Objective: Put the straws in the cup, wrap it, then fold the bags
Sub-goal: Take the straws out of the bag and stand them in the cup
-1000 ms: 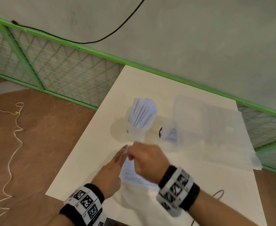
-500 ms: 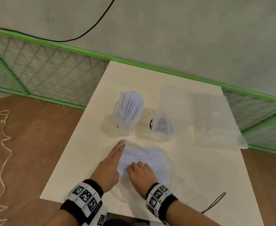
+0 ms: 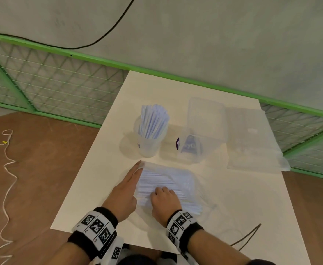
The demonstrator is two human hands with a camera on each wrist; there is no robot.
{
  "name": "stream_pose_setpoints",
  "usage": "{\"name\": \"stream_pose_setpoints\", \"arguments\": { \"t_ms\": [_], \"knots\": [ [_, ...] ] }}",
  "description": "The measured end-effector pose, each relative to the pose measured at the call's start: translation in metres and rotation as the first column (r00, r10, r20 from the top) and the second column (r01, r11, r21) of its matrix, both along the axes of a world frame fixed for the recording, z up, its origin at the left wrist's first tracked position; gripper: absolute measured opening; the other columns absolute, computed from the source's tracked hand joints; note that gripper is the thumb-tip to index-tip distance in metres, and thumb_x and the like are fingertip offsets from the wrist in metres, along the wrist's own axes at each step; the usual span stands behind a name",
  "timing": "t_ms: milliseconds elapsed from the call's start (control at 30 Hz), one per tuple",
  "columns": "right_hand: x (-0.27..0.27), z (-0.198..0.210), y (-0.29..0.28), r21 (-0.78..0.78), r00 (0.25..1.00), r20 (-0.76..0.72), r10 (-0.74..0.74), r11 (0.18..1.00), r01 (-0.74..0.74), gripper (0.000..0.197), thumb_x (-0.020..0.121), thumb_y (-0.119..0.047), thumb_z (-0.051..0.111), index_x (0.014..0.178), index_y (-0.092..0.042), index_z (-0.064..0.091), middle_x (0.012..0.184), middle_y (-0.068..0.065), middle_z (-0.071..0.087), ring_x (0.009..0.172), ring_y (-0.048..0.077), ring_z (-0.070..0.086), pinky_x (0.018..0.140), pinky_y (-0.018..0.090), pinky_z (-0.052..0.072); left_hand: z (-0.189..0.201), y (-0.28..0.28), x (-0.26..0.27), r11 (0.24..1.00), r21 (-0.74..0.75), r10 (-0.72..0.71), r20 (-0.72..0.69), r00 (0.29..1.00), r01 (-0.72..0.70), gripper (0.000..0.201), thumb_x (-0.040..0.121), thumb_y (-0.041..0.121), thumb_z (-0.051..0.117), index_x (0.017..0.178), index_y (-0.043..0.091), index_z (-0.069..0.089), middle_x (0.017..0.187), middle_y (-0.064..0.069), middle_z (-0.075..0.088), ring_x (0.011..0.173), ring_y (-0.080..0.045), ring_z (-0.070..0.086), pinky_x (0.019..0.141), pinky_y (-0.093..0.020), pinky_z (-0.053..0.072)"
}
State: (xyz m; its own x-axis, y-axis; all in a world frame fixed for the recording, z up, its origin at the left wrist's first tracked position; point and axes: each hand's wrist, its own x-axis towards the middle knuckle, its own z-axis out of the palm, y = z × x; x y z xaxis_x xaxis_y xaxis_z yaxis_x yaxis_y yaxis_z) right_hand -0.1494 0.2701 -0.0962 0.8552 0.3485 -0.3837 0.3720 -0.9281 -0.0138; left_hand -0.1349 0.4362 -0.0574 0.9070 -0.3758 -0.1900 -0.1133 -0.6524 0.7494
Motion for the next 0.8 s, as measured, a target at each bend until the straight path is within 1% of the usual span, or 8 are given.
{"name": "stream_pose_setpoints", "arguments": {
  "t_ms": [267, 367, 433, 533, 600, 667, 733, 800],
  "knots": [
    [0.002, 0.008, 0.003, -0.029, 1.0, -0.03, 0.002, 1.0, -0.003, 0.021, 0.088, -0.013, 0.048, 0.107, -0.008, 0.055, 0.107, 0.013, 0.063, 0.099, 0.034, 0.059, 0.093, 0.045, 0.038, 0.001, 0.001, -0.004, 1.0, -0.011, -0.005, -0.004, 1.0, 0.005, 0.101, 0.071, -0.015, 0.041, 0.152, 0.035, 0.009, 0.156, 0.03, -0.004, 0.134, -0.008, 0.037, 0.105, -0.028, 0.043],
    [0.001, 0.016, -0.005, 0.097, 0.999, 0.002, -0.052, 0.994, 0.052, 0.032, 0.089, -0.031, 0.047, 0.114, -0.012, 0.048, 0.104, 0.009, 0.065, 0.094, 0.033, 0.061, 0.091, 0.043, 0.038, 0.003, 0.003, -0.003, 1.0, -0.006, 0.022, 0.0, 1.0, -0.022, 0.1, 0.073, -0.015, 0.043, 0.152, 0.035, 0.009, 0.156, 0.03, -0.002, 0.13, -0.011, 0.041, 0.103, -0.024, 0.042],
    [0.001, 0.025, -0.012, 0.264, 0.989, -0.002, -0.147, 0.954, 0.142, 0.033, 0.088, -0.034, 0.048, 0.115, -0.015, 0.046, 0.101, 0.007, 0.067, 0.09, 0.032, 0.063, 0.082, 0.037, 0.042, 0.004, 0.004, -0.002, 0.999, -0.014, 0.037, 0.01, 0.999, -0.037, 0.1, 0.073, -0.016, 0.044, 0.152, 0.034, 0.01, 0.156, 0.028, -0.001, 0.134, -0.011, 0.037, 0.106, -0.024, 0.04],
    [0.0, 0.044, -0.019, 0.569, 0.951, -0.026, -0.308, 0.777, 0.268, 0.028, 0.088, -0.037, 0.054, 0.111, -0.021, 0.053, 0.093, 0.003, 0.069, 0.083, 0.026, 0.063, 0.075, 0.033, 0.045, 0.004, 0.004, -0.001, 0.999, -0.026, 0.041, 0.019, 0.999, -0.04, 0.101, 0.073, -0.018, 0.044, 0.152, 0.034, 0.008, 0.156, 0.027, -0.001, 0.141, -0.005, 0.025, 0.111, -0.027, 0.037],
    [-0.003, 0.058, -0.019, 0.788, 0.904, -0.113, -0.413, 0.517, 0.335, 0.028, 0.088, -0.045, 0.053, 0.094, -0.018, 0.061, 0.08, 0.001, 0.067, 0.074, 0.02, 0.062, 0.072, 0.034, 0.05, 0.004, 0.003, -0.002, 0.999, -0.024, 0.043, 0.02, 0.999, -0.042, 0.101, 0.074, -0.017, 0.046, 0.152, 0.034, 0.008, 0.156, 0.027, -0.001, 0.14, -0.008, 0.028, 0.109, -0.025, 0.038],
    [-0.008, 0.064, -0.019, 0.882, 0.843, -0.22, -0.49, 0.268, 0.387, 0.03, 0.089, -0.041, 0.058, 0.079, -0.013, 0.064, 0.074, 0.002, 0.066, 0.071, 0.016, 0.063, 0.07, 0.031, 0.052, 0.005, 0.003, -0.002, 0.999, -0.02, 0.044, 0.021, 0.999, -0.044, 0.1, 0.075, -0.017, 0.048, 0.153, 0.032, 0.009, 0.157, 0.025, 0.0, 0.137, -0.011, 0.033, 0.107, -0.025, 0.041],
    [-0.014, 0.056, -0.022, 0.876, 0.802, -0.274, -0.531, 0.208, 0.436, 0.025, 0.085, -0.04, 0.065, 0.079, -0.015, 0.065, 0.08, -0.003, 0.067, 0.079, 0.011, 0.064, 0.074, 0.024, 0.051, 0.005, 0.003, -0.001, 0.999, -0.021, 0.048, 0.019, 0.999, -0.047, 0.098, 0.076, -0.016, 0.049, 0.153, 0.03, 0.01, 0.158, 0.023, 0.001, 0.137, -0.014, 0.036, 0.107, -0.027, 0.041],
    [-0.02, 0.042, -0.027, 0.812, 0.776, -0.285, -0.562, 0.289, 0.508, 0.029, 0.078, -0.05, 0.066, 0.085, -0.023, 0.061, 0.089, -0.006, 0.065, 0.088, 0.011, 0.062, 0.079, 0.027, 0.05, 0.006, 0.002, -0.001, 0.999, -0.025, 0.043, 0.028, 0.999, -0.042, 0.096, 0.077, -0.016, 0.048, 0.153, 0.029, 0.011, 0.158, 0.023, 0.001, 0.139, -0.011, 0.031, 0.11, -0.028, 0.039]
  ]
}}
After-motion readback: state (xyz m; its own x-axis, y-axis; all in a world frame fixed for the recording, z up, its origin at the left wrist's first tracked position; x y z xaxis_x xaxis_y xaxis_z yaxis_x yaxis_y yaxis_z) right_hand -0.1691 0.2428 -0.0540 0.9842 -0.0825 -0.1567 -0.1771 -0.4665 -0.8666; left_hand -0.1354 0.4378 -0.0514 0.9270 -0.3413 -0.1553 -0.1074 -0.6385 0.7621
